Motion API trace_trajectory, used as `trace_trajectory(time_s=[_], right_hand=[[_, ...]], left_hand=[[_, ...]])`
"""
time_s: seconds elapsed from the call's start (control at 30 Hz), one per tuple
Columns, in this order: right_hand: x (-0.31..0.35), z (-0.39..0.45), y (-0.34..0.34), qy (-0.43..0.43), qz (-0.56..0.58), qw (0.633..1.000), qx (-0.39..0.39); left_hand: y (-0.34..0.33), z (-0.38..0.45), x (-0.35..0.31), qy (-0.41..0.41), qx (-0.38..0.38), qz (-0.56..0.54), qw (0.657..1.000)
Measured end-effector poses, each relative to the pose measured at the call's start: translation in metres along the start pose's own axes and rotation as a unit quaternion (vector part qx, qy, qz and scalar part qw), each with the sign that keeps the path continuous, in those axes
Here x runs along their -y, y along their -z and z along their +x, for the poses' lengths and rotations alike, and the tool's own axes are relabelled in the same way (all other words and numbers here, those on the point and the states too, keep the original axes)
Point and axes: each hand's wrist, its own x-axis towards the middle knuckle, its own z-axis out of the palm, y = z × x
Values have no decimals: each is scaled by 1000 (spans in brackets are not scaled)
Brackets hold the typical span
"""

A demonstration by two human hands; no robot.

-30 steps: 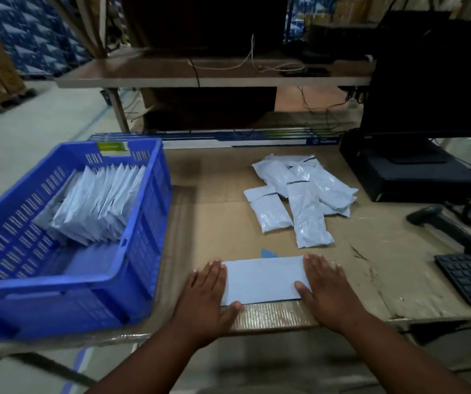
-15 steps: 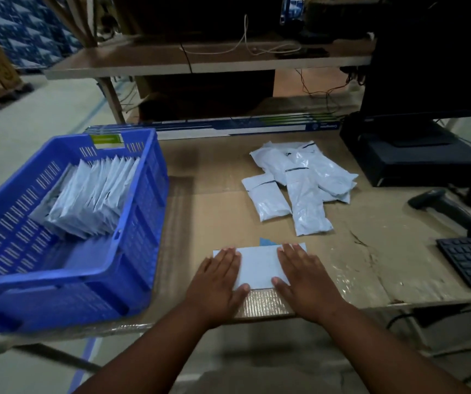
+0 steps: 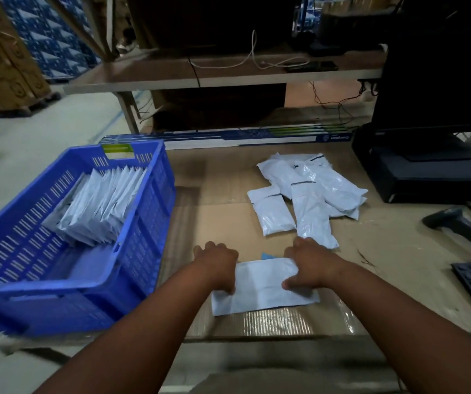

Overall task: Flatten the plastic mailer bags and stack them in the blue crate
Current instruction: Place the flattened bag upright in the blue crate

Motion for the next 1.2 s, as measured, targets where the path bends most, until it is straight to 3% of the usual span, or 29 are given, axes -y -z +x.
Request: trace_trajectory(time_s=[0.1,0.2,0.47,0.73,0.83,0.97,1.1,1.2], right_hand=[[-2,13,20,44,34,998,-9],[6,18,58,84,47,995,-28],[104,49,212,287,-9,942,-172],[244,79,295,437,-11,870,-229],[307,85,308,470,-34,851,-232],[379,118,309,475,-29,866,-152],[428,163,284,450,17,893,22],[458,191,247,404,2,900,166]], left_hand=[[11,0,3,24,-37,7,999],[31,-12,12,103,-85,-41,990],[126,-116,84,289,-227,-113,923],[139,-216,177,440,-246,-86,859],[128,-227,205,465,-235,-80,850],[110,-230,249,464,-191,-102,859],[79,-217,280,410,-151,-118,892],[56,-202,306,383,-63,-131,912]])
